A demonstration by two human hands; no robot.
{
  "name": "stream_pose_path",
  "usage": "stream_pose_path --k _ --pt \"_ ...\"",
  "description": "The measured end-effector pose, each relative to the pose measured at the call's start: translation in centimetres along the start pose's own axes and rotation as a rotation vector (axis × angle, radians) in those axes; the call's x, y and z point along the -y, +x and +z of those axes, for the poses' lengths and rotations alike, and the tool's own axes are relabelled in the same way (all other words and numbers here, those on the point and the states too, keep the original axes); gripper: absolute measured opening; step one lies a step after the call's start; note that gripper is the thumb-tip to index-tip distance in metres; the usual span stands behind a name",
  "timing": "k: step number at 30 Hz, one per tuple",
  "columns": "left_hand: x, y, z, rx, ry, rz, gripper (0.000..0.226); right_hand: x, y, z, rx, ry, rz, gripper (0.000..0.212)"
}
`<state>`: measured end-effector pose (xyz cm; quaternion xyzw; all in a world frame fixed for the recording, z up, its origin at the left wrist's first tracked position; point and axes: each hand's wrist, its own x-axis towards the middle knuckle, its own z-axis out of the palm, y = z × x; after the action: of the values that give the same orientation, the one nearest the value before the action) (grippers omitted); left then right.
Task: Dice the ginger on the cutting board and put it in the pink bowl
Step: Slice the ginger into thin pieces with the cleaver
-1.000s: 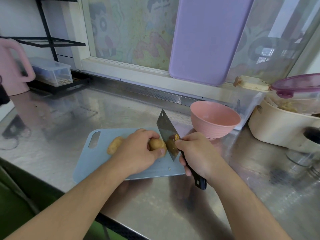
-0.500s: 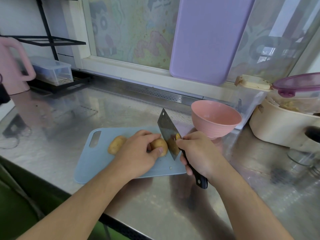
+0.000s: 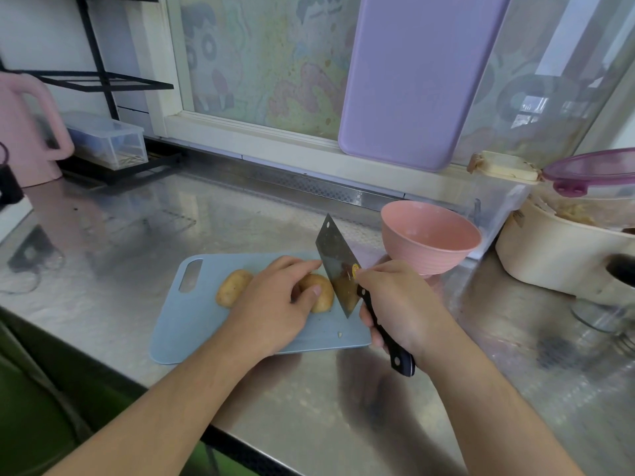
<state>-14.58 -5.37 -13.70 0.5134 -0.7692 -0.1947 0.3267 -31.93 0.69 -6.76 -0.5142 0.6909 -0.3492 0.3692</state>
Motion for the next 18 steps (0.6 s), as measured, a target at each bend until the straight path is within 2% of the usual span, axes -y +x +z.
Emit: stream_pose_path --k 5,18 --pt "0.2 0.1 0.0 -0.063 -0.048 -0.014 0.018 0.8 -0.2 -0.4 -0.017 0.019 -0.007 0.036" --pt "0.3 0.1 0.0 -0.103 -0.052 0.010 0.010 1.4 1.3 -1.7 -0.011 0.012 0.024 0.035"
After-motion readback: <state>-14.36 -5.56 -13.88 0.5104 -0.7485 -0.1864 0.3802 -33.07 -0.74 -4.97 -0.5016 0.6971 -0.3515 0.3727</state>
